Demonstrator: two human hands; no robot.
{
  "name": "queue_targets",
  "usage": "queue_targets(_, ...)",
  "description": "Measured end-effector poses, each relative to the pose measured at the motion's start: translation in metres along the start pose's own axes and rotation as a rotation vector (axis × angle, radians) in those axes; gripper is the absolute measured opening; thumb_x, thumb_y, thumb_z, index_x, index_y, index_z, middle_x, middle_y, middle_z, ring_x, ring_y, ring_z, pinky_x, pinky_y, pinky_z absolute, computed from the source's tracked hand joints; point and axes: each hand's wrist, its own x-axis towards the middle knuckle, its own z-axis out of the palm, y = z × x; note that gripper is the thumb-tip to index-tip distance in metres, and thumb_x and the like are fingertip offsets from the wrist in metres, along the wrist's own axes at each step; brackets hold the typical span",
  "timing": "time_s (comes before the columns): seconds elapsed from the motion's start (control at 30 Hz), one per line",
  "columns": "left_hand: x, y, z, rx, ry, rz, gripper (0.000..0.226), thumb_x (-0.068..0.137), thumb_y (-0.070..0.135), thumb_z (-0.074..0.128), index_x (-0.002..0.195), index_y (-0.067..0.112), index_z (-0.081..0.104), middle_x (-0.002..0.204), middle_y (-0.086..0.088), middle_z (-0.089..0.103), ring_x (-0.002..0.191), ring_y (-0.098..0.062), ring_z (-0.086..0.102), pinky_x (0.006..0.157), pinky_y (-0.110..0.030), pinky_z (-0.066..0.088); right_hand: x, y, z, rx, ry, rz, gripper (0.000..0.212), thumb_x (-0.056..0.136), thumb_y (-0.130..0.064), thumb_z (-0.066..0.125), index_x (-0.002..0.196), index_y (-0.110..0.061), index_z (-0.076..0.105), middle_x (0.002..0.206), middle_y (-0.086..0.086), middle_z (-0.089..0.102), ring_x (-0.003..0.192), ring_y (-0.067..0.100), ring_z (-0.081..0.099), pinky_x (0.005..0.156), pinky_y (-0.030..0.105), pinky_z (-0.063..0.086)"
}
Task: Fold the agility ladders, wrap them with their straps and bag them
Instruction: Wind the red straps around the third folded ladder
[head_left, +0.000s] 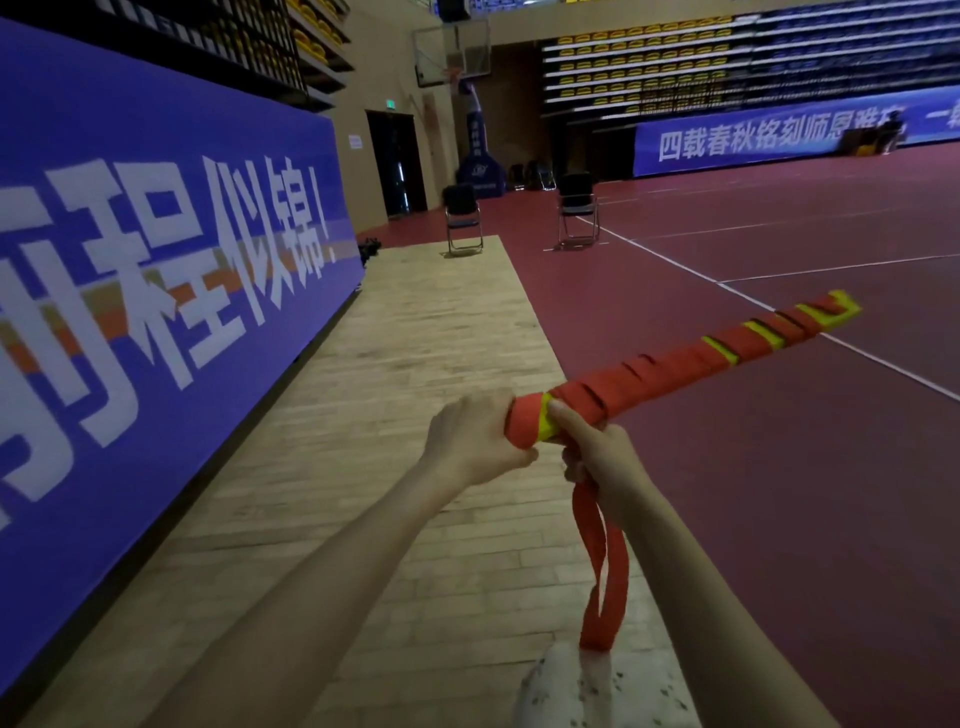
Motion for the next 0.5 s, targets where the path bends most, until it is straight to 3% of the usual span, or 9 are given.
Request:
queue_targets(0.1,-0.009,0.015,0.014,0.249,0.312,0.052,0.035,0.078,0.039,0.068,0.105,0.019,0.057,0.092,0.001,0.067,0.080,-0.023,0.065,0.058,-0.028,0.033,-0.002,-0.005,-0.001,-0.067,0.029,0.088,0.042,0.084,-0.046,0.070,0.079,-0.005,0.065,0.069,0.007,0.067,0.044,0.011,0.040,0.047,0.027,0.034)
queue_targets(0.2,-0.010,0.007,0.026,0.388,0.508,0.100,0.037,0.063,0.027,0.083,0.091,0.014,0.062,0.072,0.000,0.064,0.054,-0.020,0.062,0.046,-0.024,0.029,-0.009,-0.008,-0.002,-0.068,0.011,0.114,0.054,0.083,-0.057,0.066,0.084,-0.003,0.072,0.082,0.007,0.076,0.044,0.009,0.041,0.051,0.027,0.036)
queue_targets(0.27,-0.010,-0.001,0.035,0.467,0.659,0.160,0.030,0.061,0.019,0.084,0.084,0.014,0.064,0.064,0.001,0.060,0.048,-0.018,0.057,0.041,-0.023,0.033,-0.011,-0.013,0.003,-0.029,0.012,0.115,0.054,0.081,-0.059,0.066,0.085,-0.005,0.070,0.080,0.005,0.076,0.045,0.009,0.040,0.049,0.025,0.035)
queue_targets(0.33,-0.011,-0.008,0.040,0.559,0.793,0.222,0.018,0.074,0.015,0.077,0.085,0.016,0.062,0.066,0.002,0.059,0.053,-0.016,0.057,0.046,-0.027,0.040,-0.010,-0.020,0.013,-0.050,0.044,0.110,0.050,0.079,-0.059,0.068,0.077,-0.009,0.064,0.069,0.003,0.073,0.042,0.009,0.037,0.044,0.024,0.032)
queue_targets(0.43,-0.014,-0.013,0.039,0.604,0.896,0.352,0.013,0.082,0.013,0.069,0.088,0.016,0.058,0.071,0.002,0.060,0.060,-0.016,0.060,0.054,-0.027,0.043,-0.007,-0.022,0.025,-0.022,0.064,0.105,0.035,0.081,-0.043,0.071,0.071,-0.014,0.055,0.051,-0.004,0.058,0.041,0.008,0.033,0.040,0.022,0.028)
queue_targets(0.5,-0.014,-0.007,0.025,0.495,0.755,0.356,0.026,0.075,0.023,0.075,0.092,0.016,0.058,0.078,0.002,0.061,0.061,-0.017,0.061,0.052,-0.028,0.039,-0.005,-0.014,0.028,0.098,0.077,0.107,0.026,0.082,-0.030,0.069,0.070,-0.017,0.050,0.047,-0.007,0.043,0.040,0.007,0.032,0.039,0.021,0.027)
